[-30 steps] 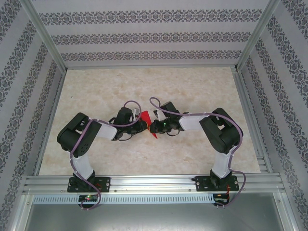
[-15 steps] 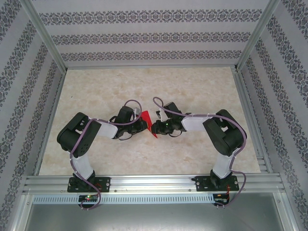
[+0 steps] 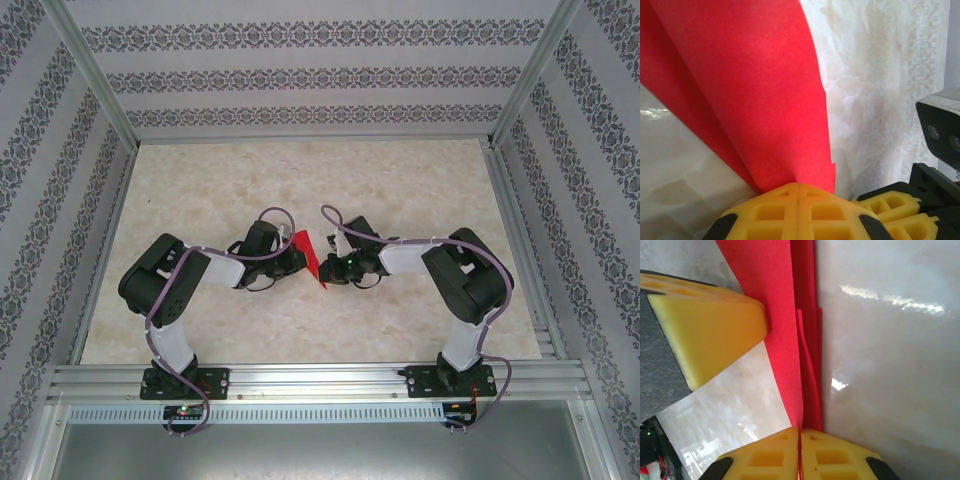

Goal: Fold a paper plane with a square sheet of paper (pick it up from the middle)
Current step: Fold the wing for the fifth time at the center of the table.

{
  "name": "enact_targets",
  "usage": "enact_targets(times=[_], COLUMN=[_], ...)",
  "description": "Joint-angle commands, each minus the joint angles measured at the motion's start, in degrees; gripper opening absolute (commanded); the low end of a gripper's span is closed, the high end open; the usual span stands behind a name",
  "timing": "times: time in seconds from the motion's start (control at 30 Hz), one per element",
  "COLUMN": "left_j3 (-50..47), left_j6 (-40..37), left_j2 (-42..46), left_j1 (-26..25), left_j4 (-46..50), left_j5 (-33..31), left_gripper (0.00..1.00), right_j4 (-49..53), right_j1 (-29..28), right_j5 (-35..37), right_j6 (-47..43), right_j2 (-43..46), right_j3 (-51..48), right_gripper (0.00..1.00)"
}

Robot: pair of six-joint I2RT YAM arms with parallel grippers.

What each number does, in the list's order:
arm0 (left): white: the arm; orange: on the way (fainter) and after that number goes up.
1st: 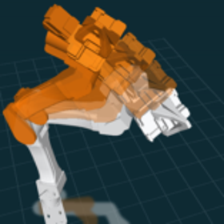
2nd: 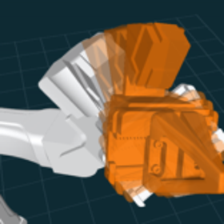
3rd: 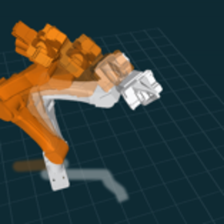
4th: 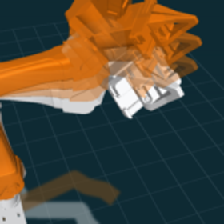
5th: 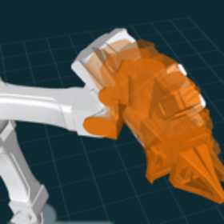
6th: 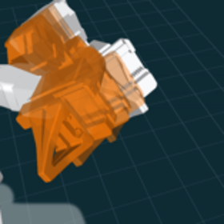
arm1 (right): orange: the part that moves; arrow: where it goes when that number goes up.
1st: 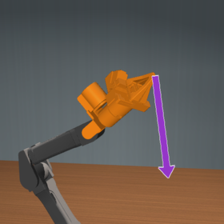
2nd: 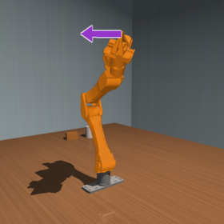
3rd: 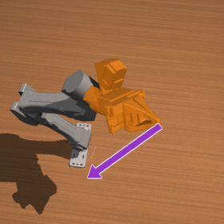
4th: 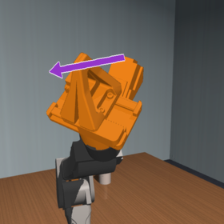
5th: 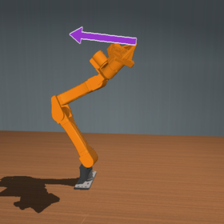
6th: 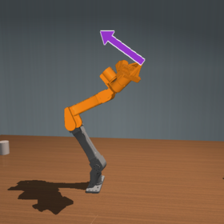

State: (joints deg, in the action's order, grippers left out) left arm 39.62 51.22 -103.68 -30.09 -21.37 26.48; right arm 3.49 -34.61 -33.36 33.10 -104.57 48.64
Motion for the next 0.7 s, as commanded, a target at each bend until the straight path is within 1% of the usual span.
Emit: enact_targets(times=[0.0,0.17,0.3,0.43,0.57,0.67], left_j3=[-0.2,0.2,0.5,0.9,2.0,2.5], left_j6=[-1.4,-1.4,-1.4,-1.0,-0.9,-1.0], left_j2=[-1.0,-1.1,-1.3,-1.8,-2.5,-2.7], left_j1=[-0.4,-0.3,-0.3,-0.4,-0.4,-0.4], left_j4=[5.7,6.9,7.9,9.1,11.4,12.3], left_j5=[-3.7,-4.3,-4.9,-5.5,-6.0,-6.0], left_gripper=[0.03,0.03,0.03,0.03,0.02,0.01], right_j4=[2.0,4.2,6.2,6.7,8.2,7.9], right_j1=[-0.1,-0.2,-0.4,-0.6,-0.6,-0.6], right_j5=[1.0,1.4,1.4,2.5,4.2,4.1], right_j6=[-0.7,-1.6,-2.7,-3.1,-3.4,-3.0], right_j2=[-2.1,2.6,3.7,3.1,2.8,5.7], right_j3=[-0.7,-0.8,-1.5,-2.2,-1.5,-1.0], right_gripper=[0.12,0.19,0.18,0.14,0.13,0.18])
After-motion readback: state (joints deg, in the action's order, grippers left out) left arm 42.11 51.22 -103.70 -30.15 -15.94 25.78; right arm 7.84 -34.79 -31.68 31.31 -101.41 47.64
